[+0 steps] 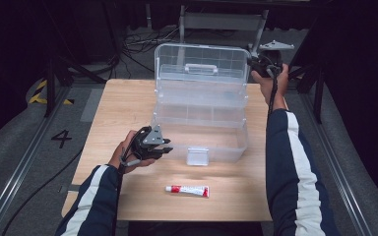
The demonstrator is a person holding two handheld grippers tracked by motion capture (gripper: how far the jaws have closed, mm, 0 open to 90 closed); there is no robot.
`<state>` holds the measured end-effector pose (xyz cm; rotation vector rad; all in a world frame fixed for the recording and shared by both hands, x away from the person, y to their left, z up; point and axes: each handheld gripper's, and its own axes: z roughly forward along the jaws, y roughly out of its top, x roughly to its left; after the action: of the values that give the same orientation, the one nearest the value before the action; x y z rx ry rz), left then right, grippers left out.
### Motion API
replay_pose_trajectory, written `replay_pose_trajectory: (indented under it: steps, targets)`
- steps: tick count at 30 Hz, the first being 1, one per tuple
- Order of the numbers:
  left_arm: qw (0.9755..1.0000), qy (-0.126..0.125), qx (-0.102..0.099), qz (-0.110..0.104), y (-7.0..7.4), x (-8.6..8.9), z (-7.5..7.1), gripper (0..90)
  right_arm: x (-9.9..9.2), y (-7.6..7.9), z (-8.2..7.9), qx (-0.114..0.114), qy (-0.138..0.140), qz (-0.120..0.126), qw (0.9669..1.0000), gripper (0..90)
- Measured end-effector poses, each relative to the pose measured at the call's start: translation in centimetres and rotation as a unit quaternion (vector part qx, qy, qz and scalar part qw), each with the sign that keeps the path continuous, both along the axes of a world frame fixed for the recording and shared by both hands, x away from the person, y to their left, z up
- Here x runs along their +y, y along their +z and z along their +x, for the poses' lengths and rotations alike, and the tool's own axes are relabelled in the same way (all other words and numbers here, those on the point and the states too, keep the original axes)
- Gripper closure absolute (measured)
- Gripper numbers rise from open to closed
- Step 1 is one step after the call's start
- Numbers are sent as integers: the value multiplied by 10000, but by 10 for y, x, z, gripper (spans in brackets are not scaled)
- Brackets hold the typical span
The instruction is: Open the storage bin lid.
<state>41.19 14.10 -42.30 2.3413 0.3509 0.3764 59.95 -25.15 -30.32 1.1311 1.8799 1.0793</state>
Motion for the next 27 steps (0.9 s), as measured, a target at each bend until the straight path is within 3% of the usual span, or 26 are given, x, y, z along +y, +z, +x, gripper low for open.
replay_pose_trajectory:
  steps: [16,21,27]
  targets:
    - [9999,-63,88,-130,-1,-1,-2,698,0,-9,32,430,-7,75,9990,826]
    - [9998,-49,101,-175,-2,-1,-1,693,3,-13,41,535,-50,-54,9985,823]
    - [9998,-43,103,-176,-2,-1,-1,691,2,-15,50,706,-52,-39,9975,822]
